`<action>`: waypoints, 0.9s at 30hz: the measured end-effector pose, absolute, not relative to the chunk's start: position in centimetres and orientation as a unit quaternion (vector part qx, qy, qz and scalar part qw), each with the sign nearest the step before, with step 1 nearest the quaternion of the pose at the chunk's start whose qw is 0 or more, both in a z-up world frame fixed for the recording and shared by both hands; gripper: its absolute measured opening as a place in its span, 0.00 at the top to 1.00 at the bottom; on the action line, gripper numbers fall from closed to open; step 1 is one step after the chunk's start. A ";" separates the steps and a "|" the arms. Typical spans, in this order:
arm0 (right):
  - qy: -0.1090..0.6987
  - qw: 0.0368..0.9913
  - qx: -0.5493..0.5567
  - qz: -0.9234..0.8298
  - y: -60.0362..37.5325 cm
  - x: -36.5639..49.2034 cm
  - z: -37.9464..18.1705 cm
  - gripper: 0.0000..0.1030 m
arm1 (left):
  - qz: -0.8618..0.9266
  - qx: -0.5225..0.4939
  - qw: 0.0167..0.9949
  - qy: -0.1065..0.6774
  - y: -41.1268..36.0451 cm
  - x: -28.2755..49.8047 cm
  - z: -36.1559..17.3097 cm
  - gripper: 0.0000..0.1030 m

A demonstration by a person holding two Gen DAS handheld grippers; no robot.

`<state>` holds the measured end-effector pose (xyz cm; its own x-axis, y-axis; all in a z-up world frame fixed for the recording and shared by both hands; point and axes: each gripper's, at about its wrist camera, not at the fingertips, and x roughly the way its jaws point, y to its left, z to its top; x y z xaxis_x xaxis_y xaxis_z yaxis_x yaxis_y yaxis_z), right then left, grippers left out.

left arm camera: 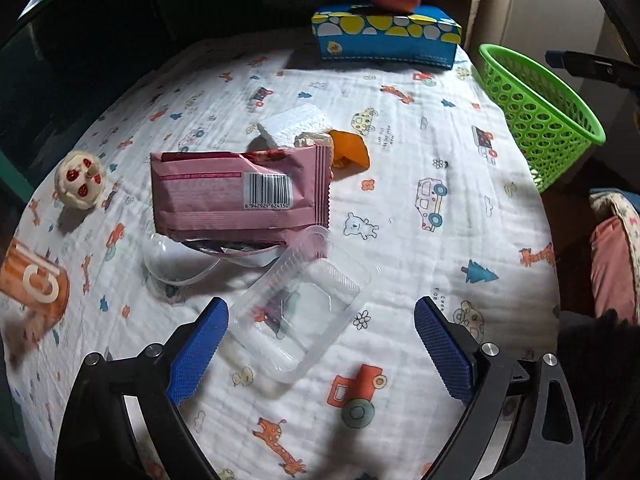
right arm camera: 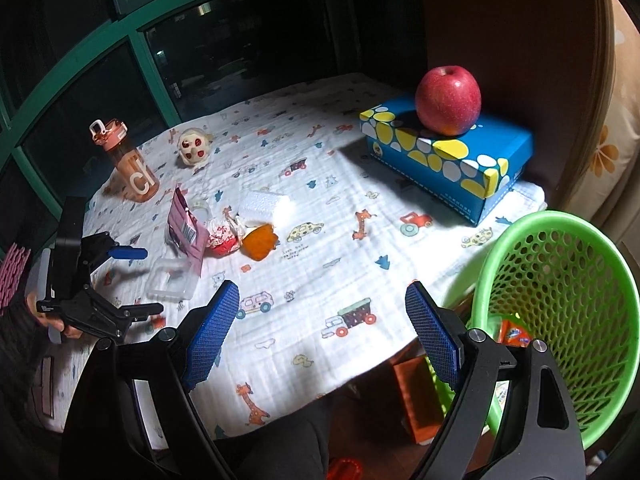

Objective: Collect trash
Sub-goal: 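Move the left tool to the second clear rectangular tray and grasp it, then grasp the pink snack wrapper with the right tool while the left tool holds the tray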

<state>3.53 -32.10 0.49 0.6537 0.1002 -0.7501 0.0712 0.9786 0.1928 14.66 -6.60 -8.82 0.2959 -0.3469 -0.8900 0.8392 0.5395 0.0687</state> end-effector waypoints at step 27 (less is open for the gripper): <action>0.449 0.889 0.087 0.020 -30.1 7.1 -1.4 0.18 | -0.461 0.291 0.696 0.468 -7.0 17.4 -13.0 0.41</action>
<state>7.10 -30.09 -1.39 0.5963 0.1142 -0.7946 0.0424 0.9840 0.1733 17.44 -7.04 -12.99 0.1377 -0.3689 -0.9192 0.9138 0.4054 -0.0258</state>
